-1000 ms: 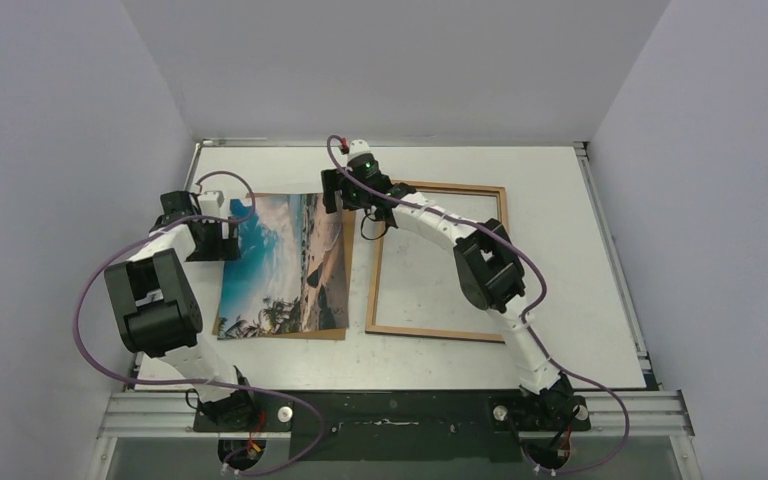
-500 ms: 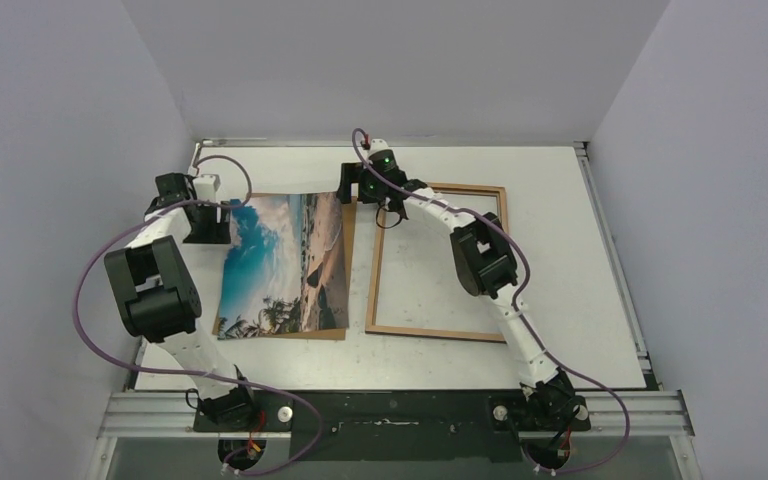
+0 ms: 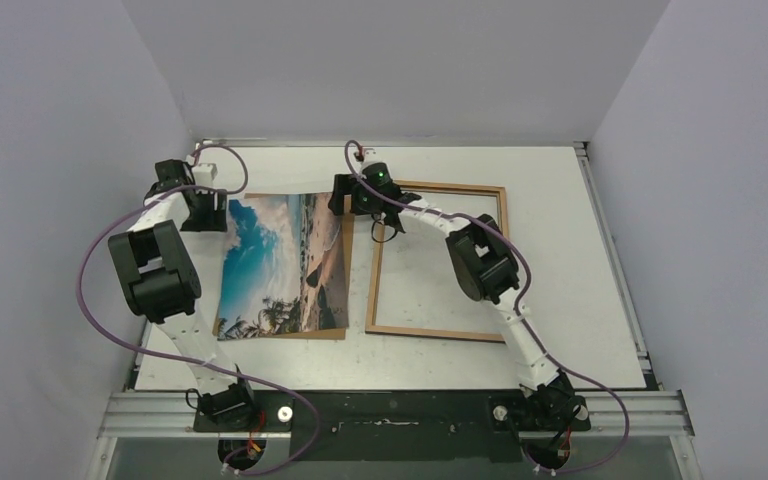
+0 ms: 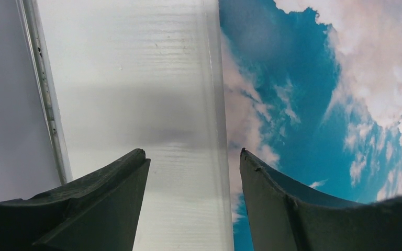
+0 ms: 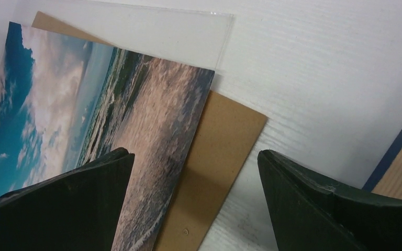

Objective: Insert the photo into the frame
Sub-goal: Adjust the photo frame item at the center of the board.

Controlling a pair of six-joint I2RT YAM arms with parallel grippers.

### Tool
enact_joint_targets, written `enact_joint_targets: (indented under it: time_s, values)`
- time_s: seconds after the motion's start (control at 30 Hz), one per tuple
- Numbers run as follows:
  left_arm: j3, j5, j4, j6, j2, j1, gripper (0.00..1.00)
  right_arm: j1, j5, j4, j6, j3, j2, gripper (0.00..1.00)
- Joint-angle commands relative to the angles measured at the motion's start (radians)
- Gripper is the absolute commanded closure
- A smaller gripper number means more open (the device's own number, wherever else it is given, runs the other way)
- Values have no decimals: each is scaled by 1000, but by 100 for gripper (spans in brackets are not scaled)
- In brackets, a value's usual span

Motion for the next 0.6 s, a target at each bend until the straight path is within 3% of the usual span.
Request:
enact_joint_targets:
  time_s: [0.0, 0.3, 0.57]
  values:
    - [37, 20, -43, 2, -15, 2, 37, 24, 24, -3, 23, -122, -105, 7]
    - [-25, 2, -78, 80, -102, 4, 37, 111, 156, 51, 48, -456, -330, 9]
    - [-88, -12, -81, 102, -131, 6, 39, 185, 161, 84, 82, -666, -470, 10]
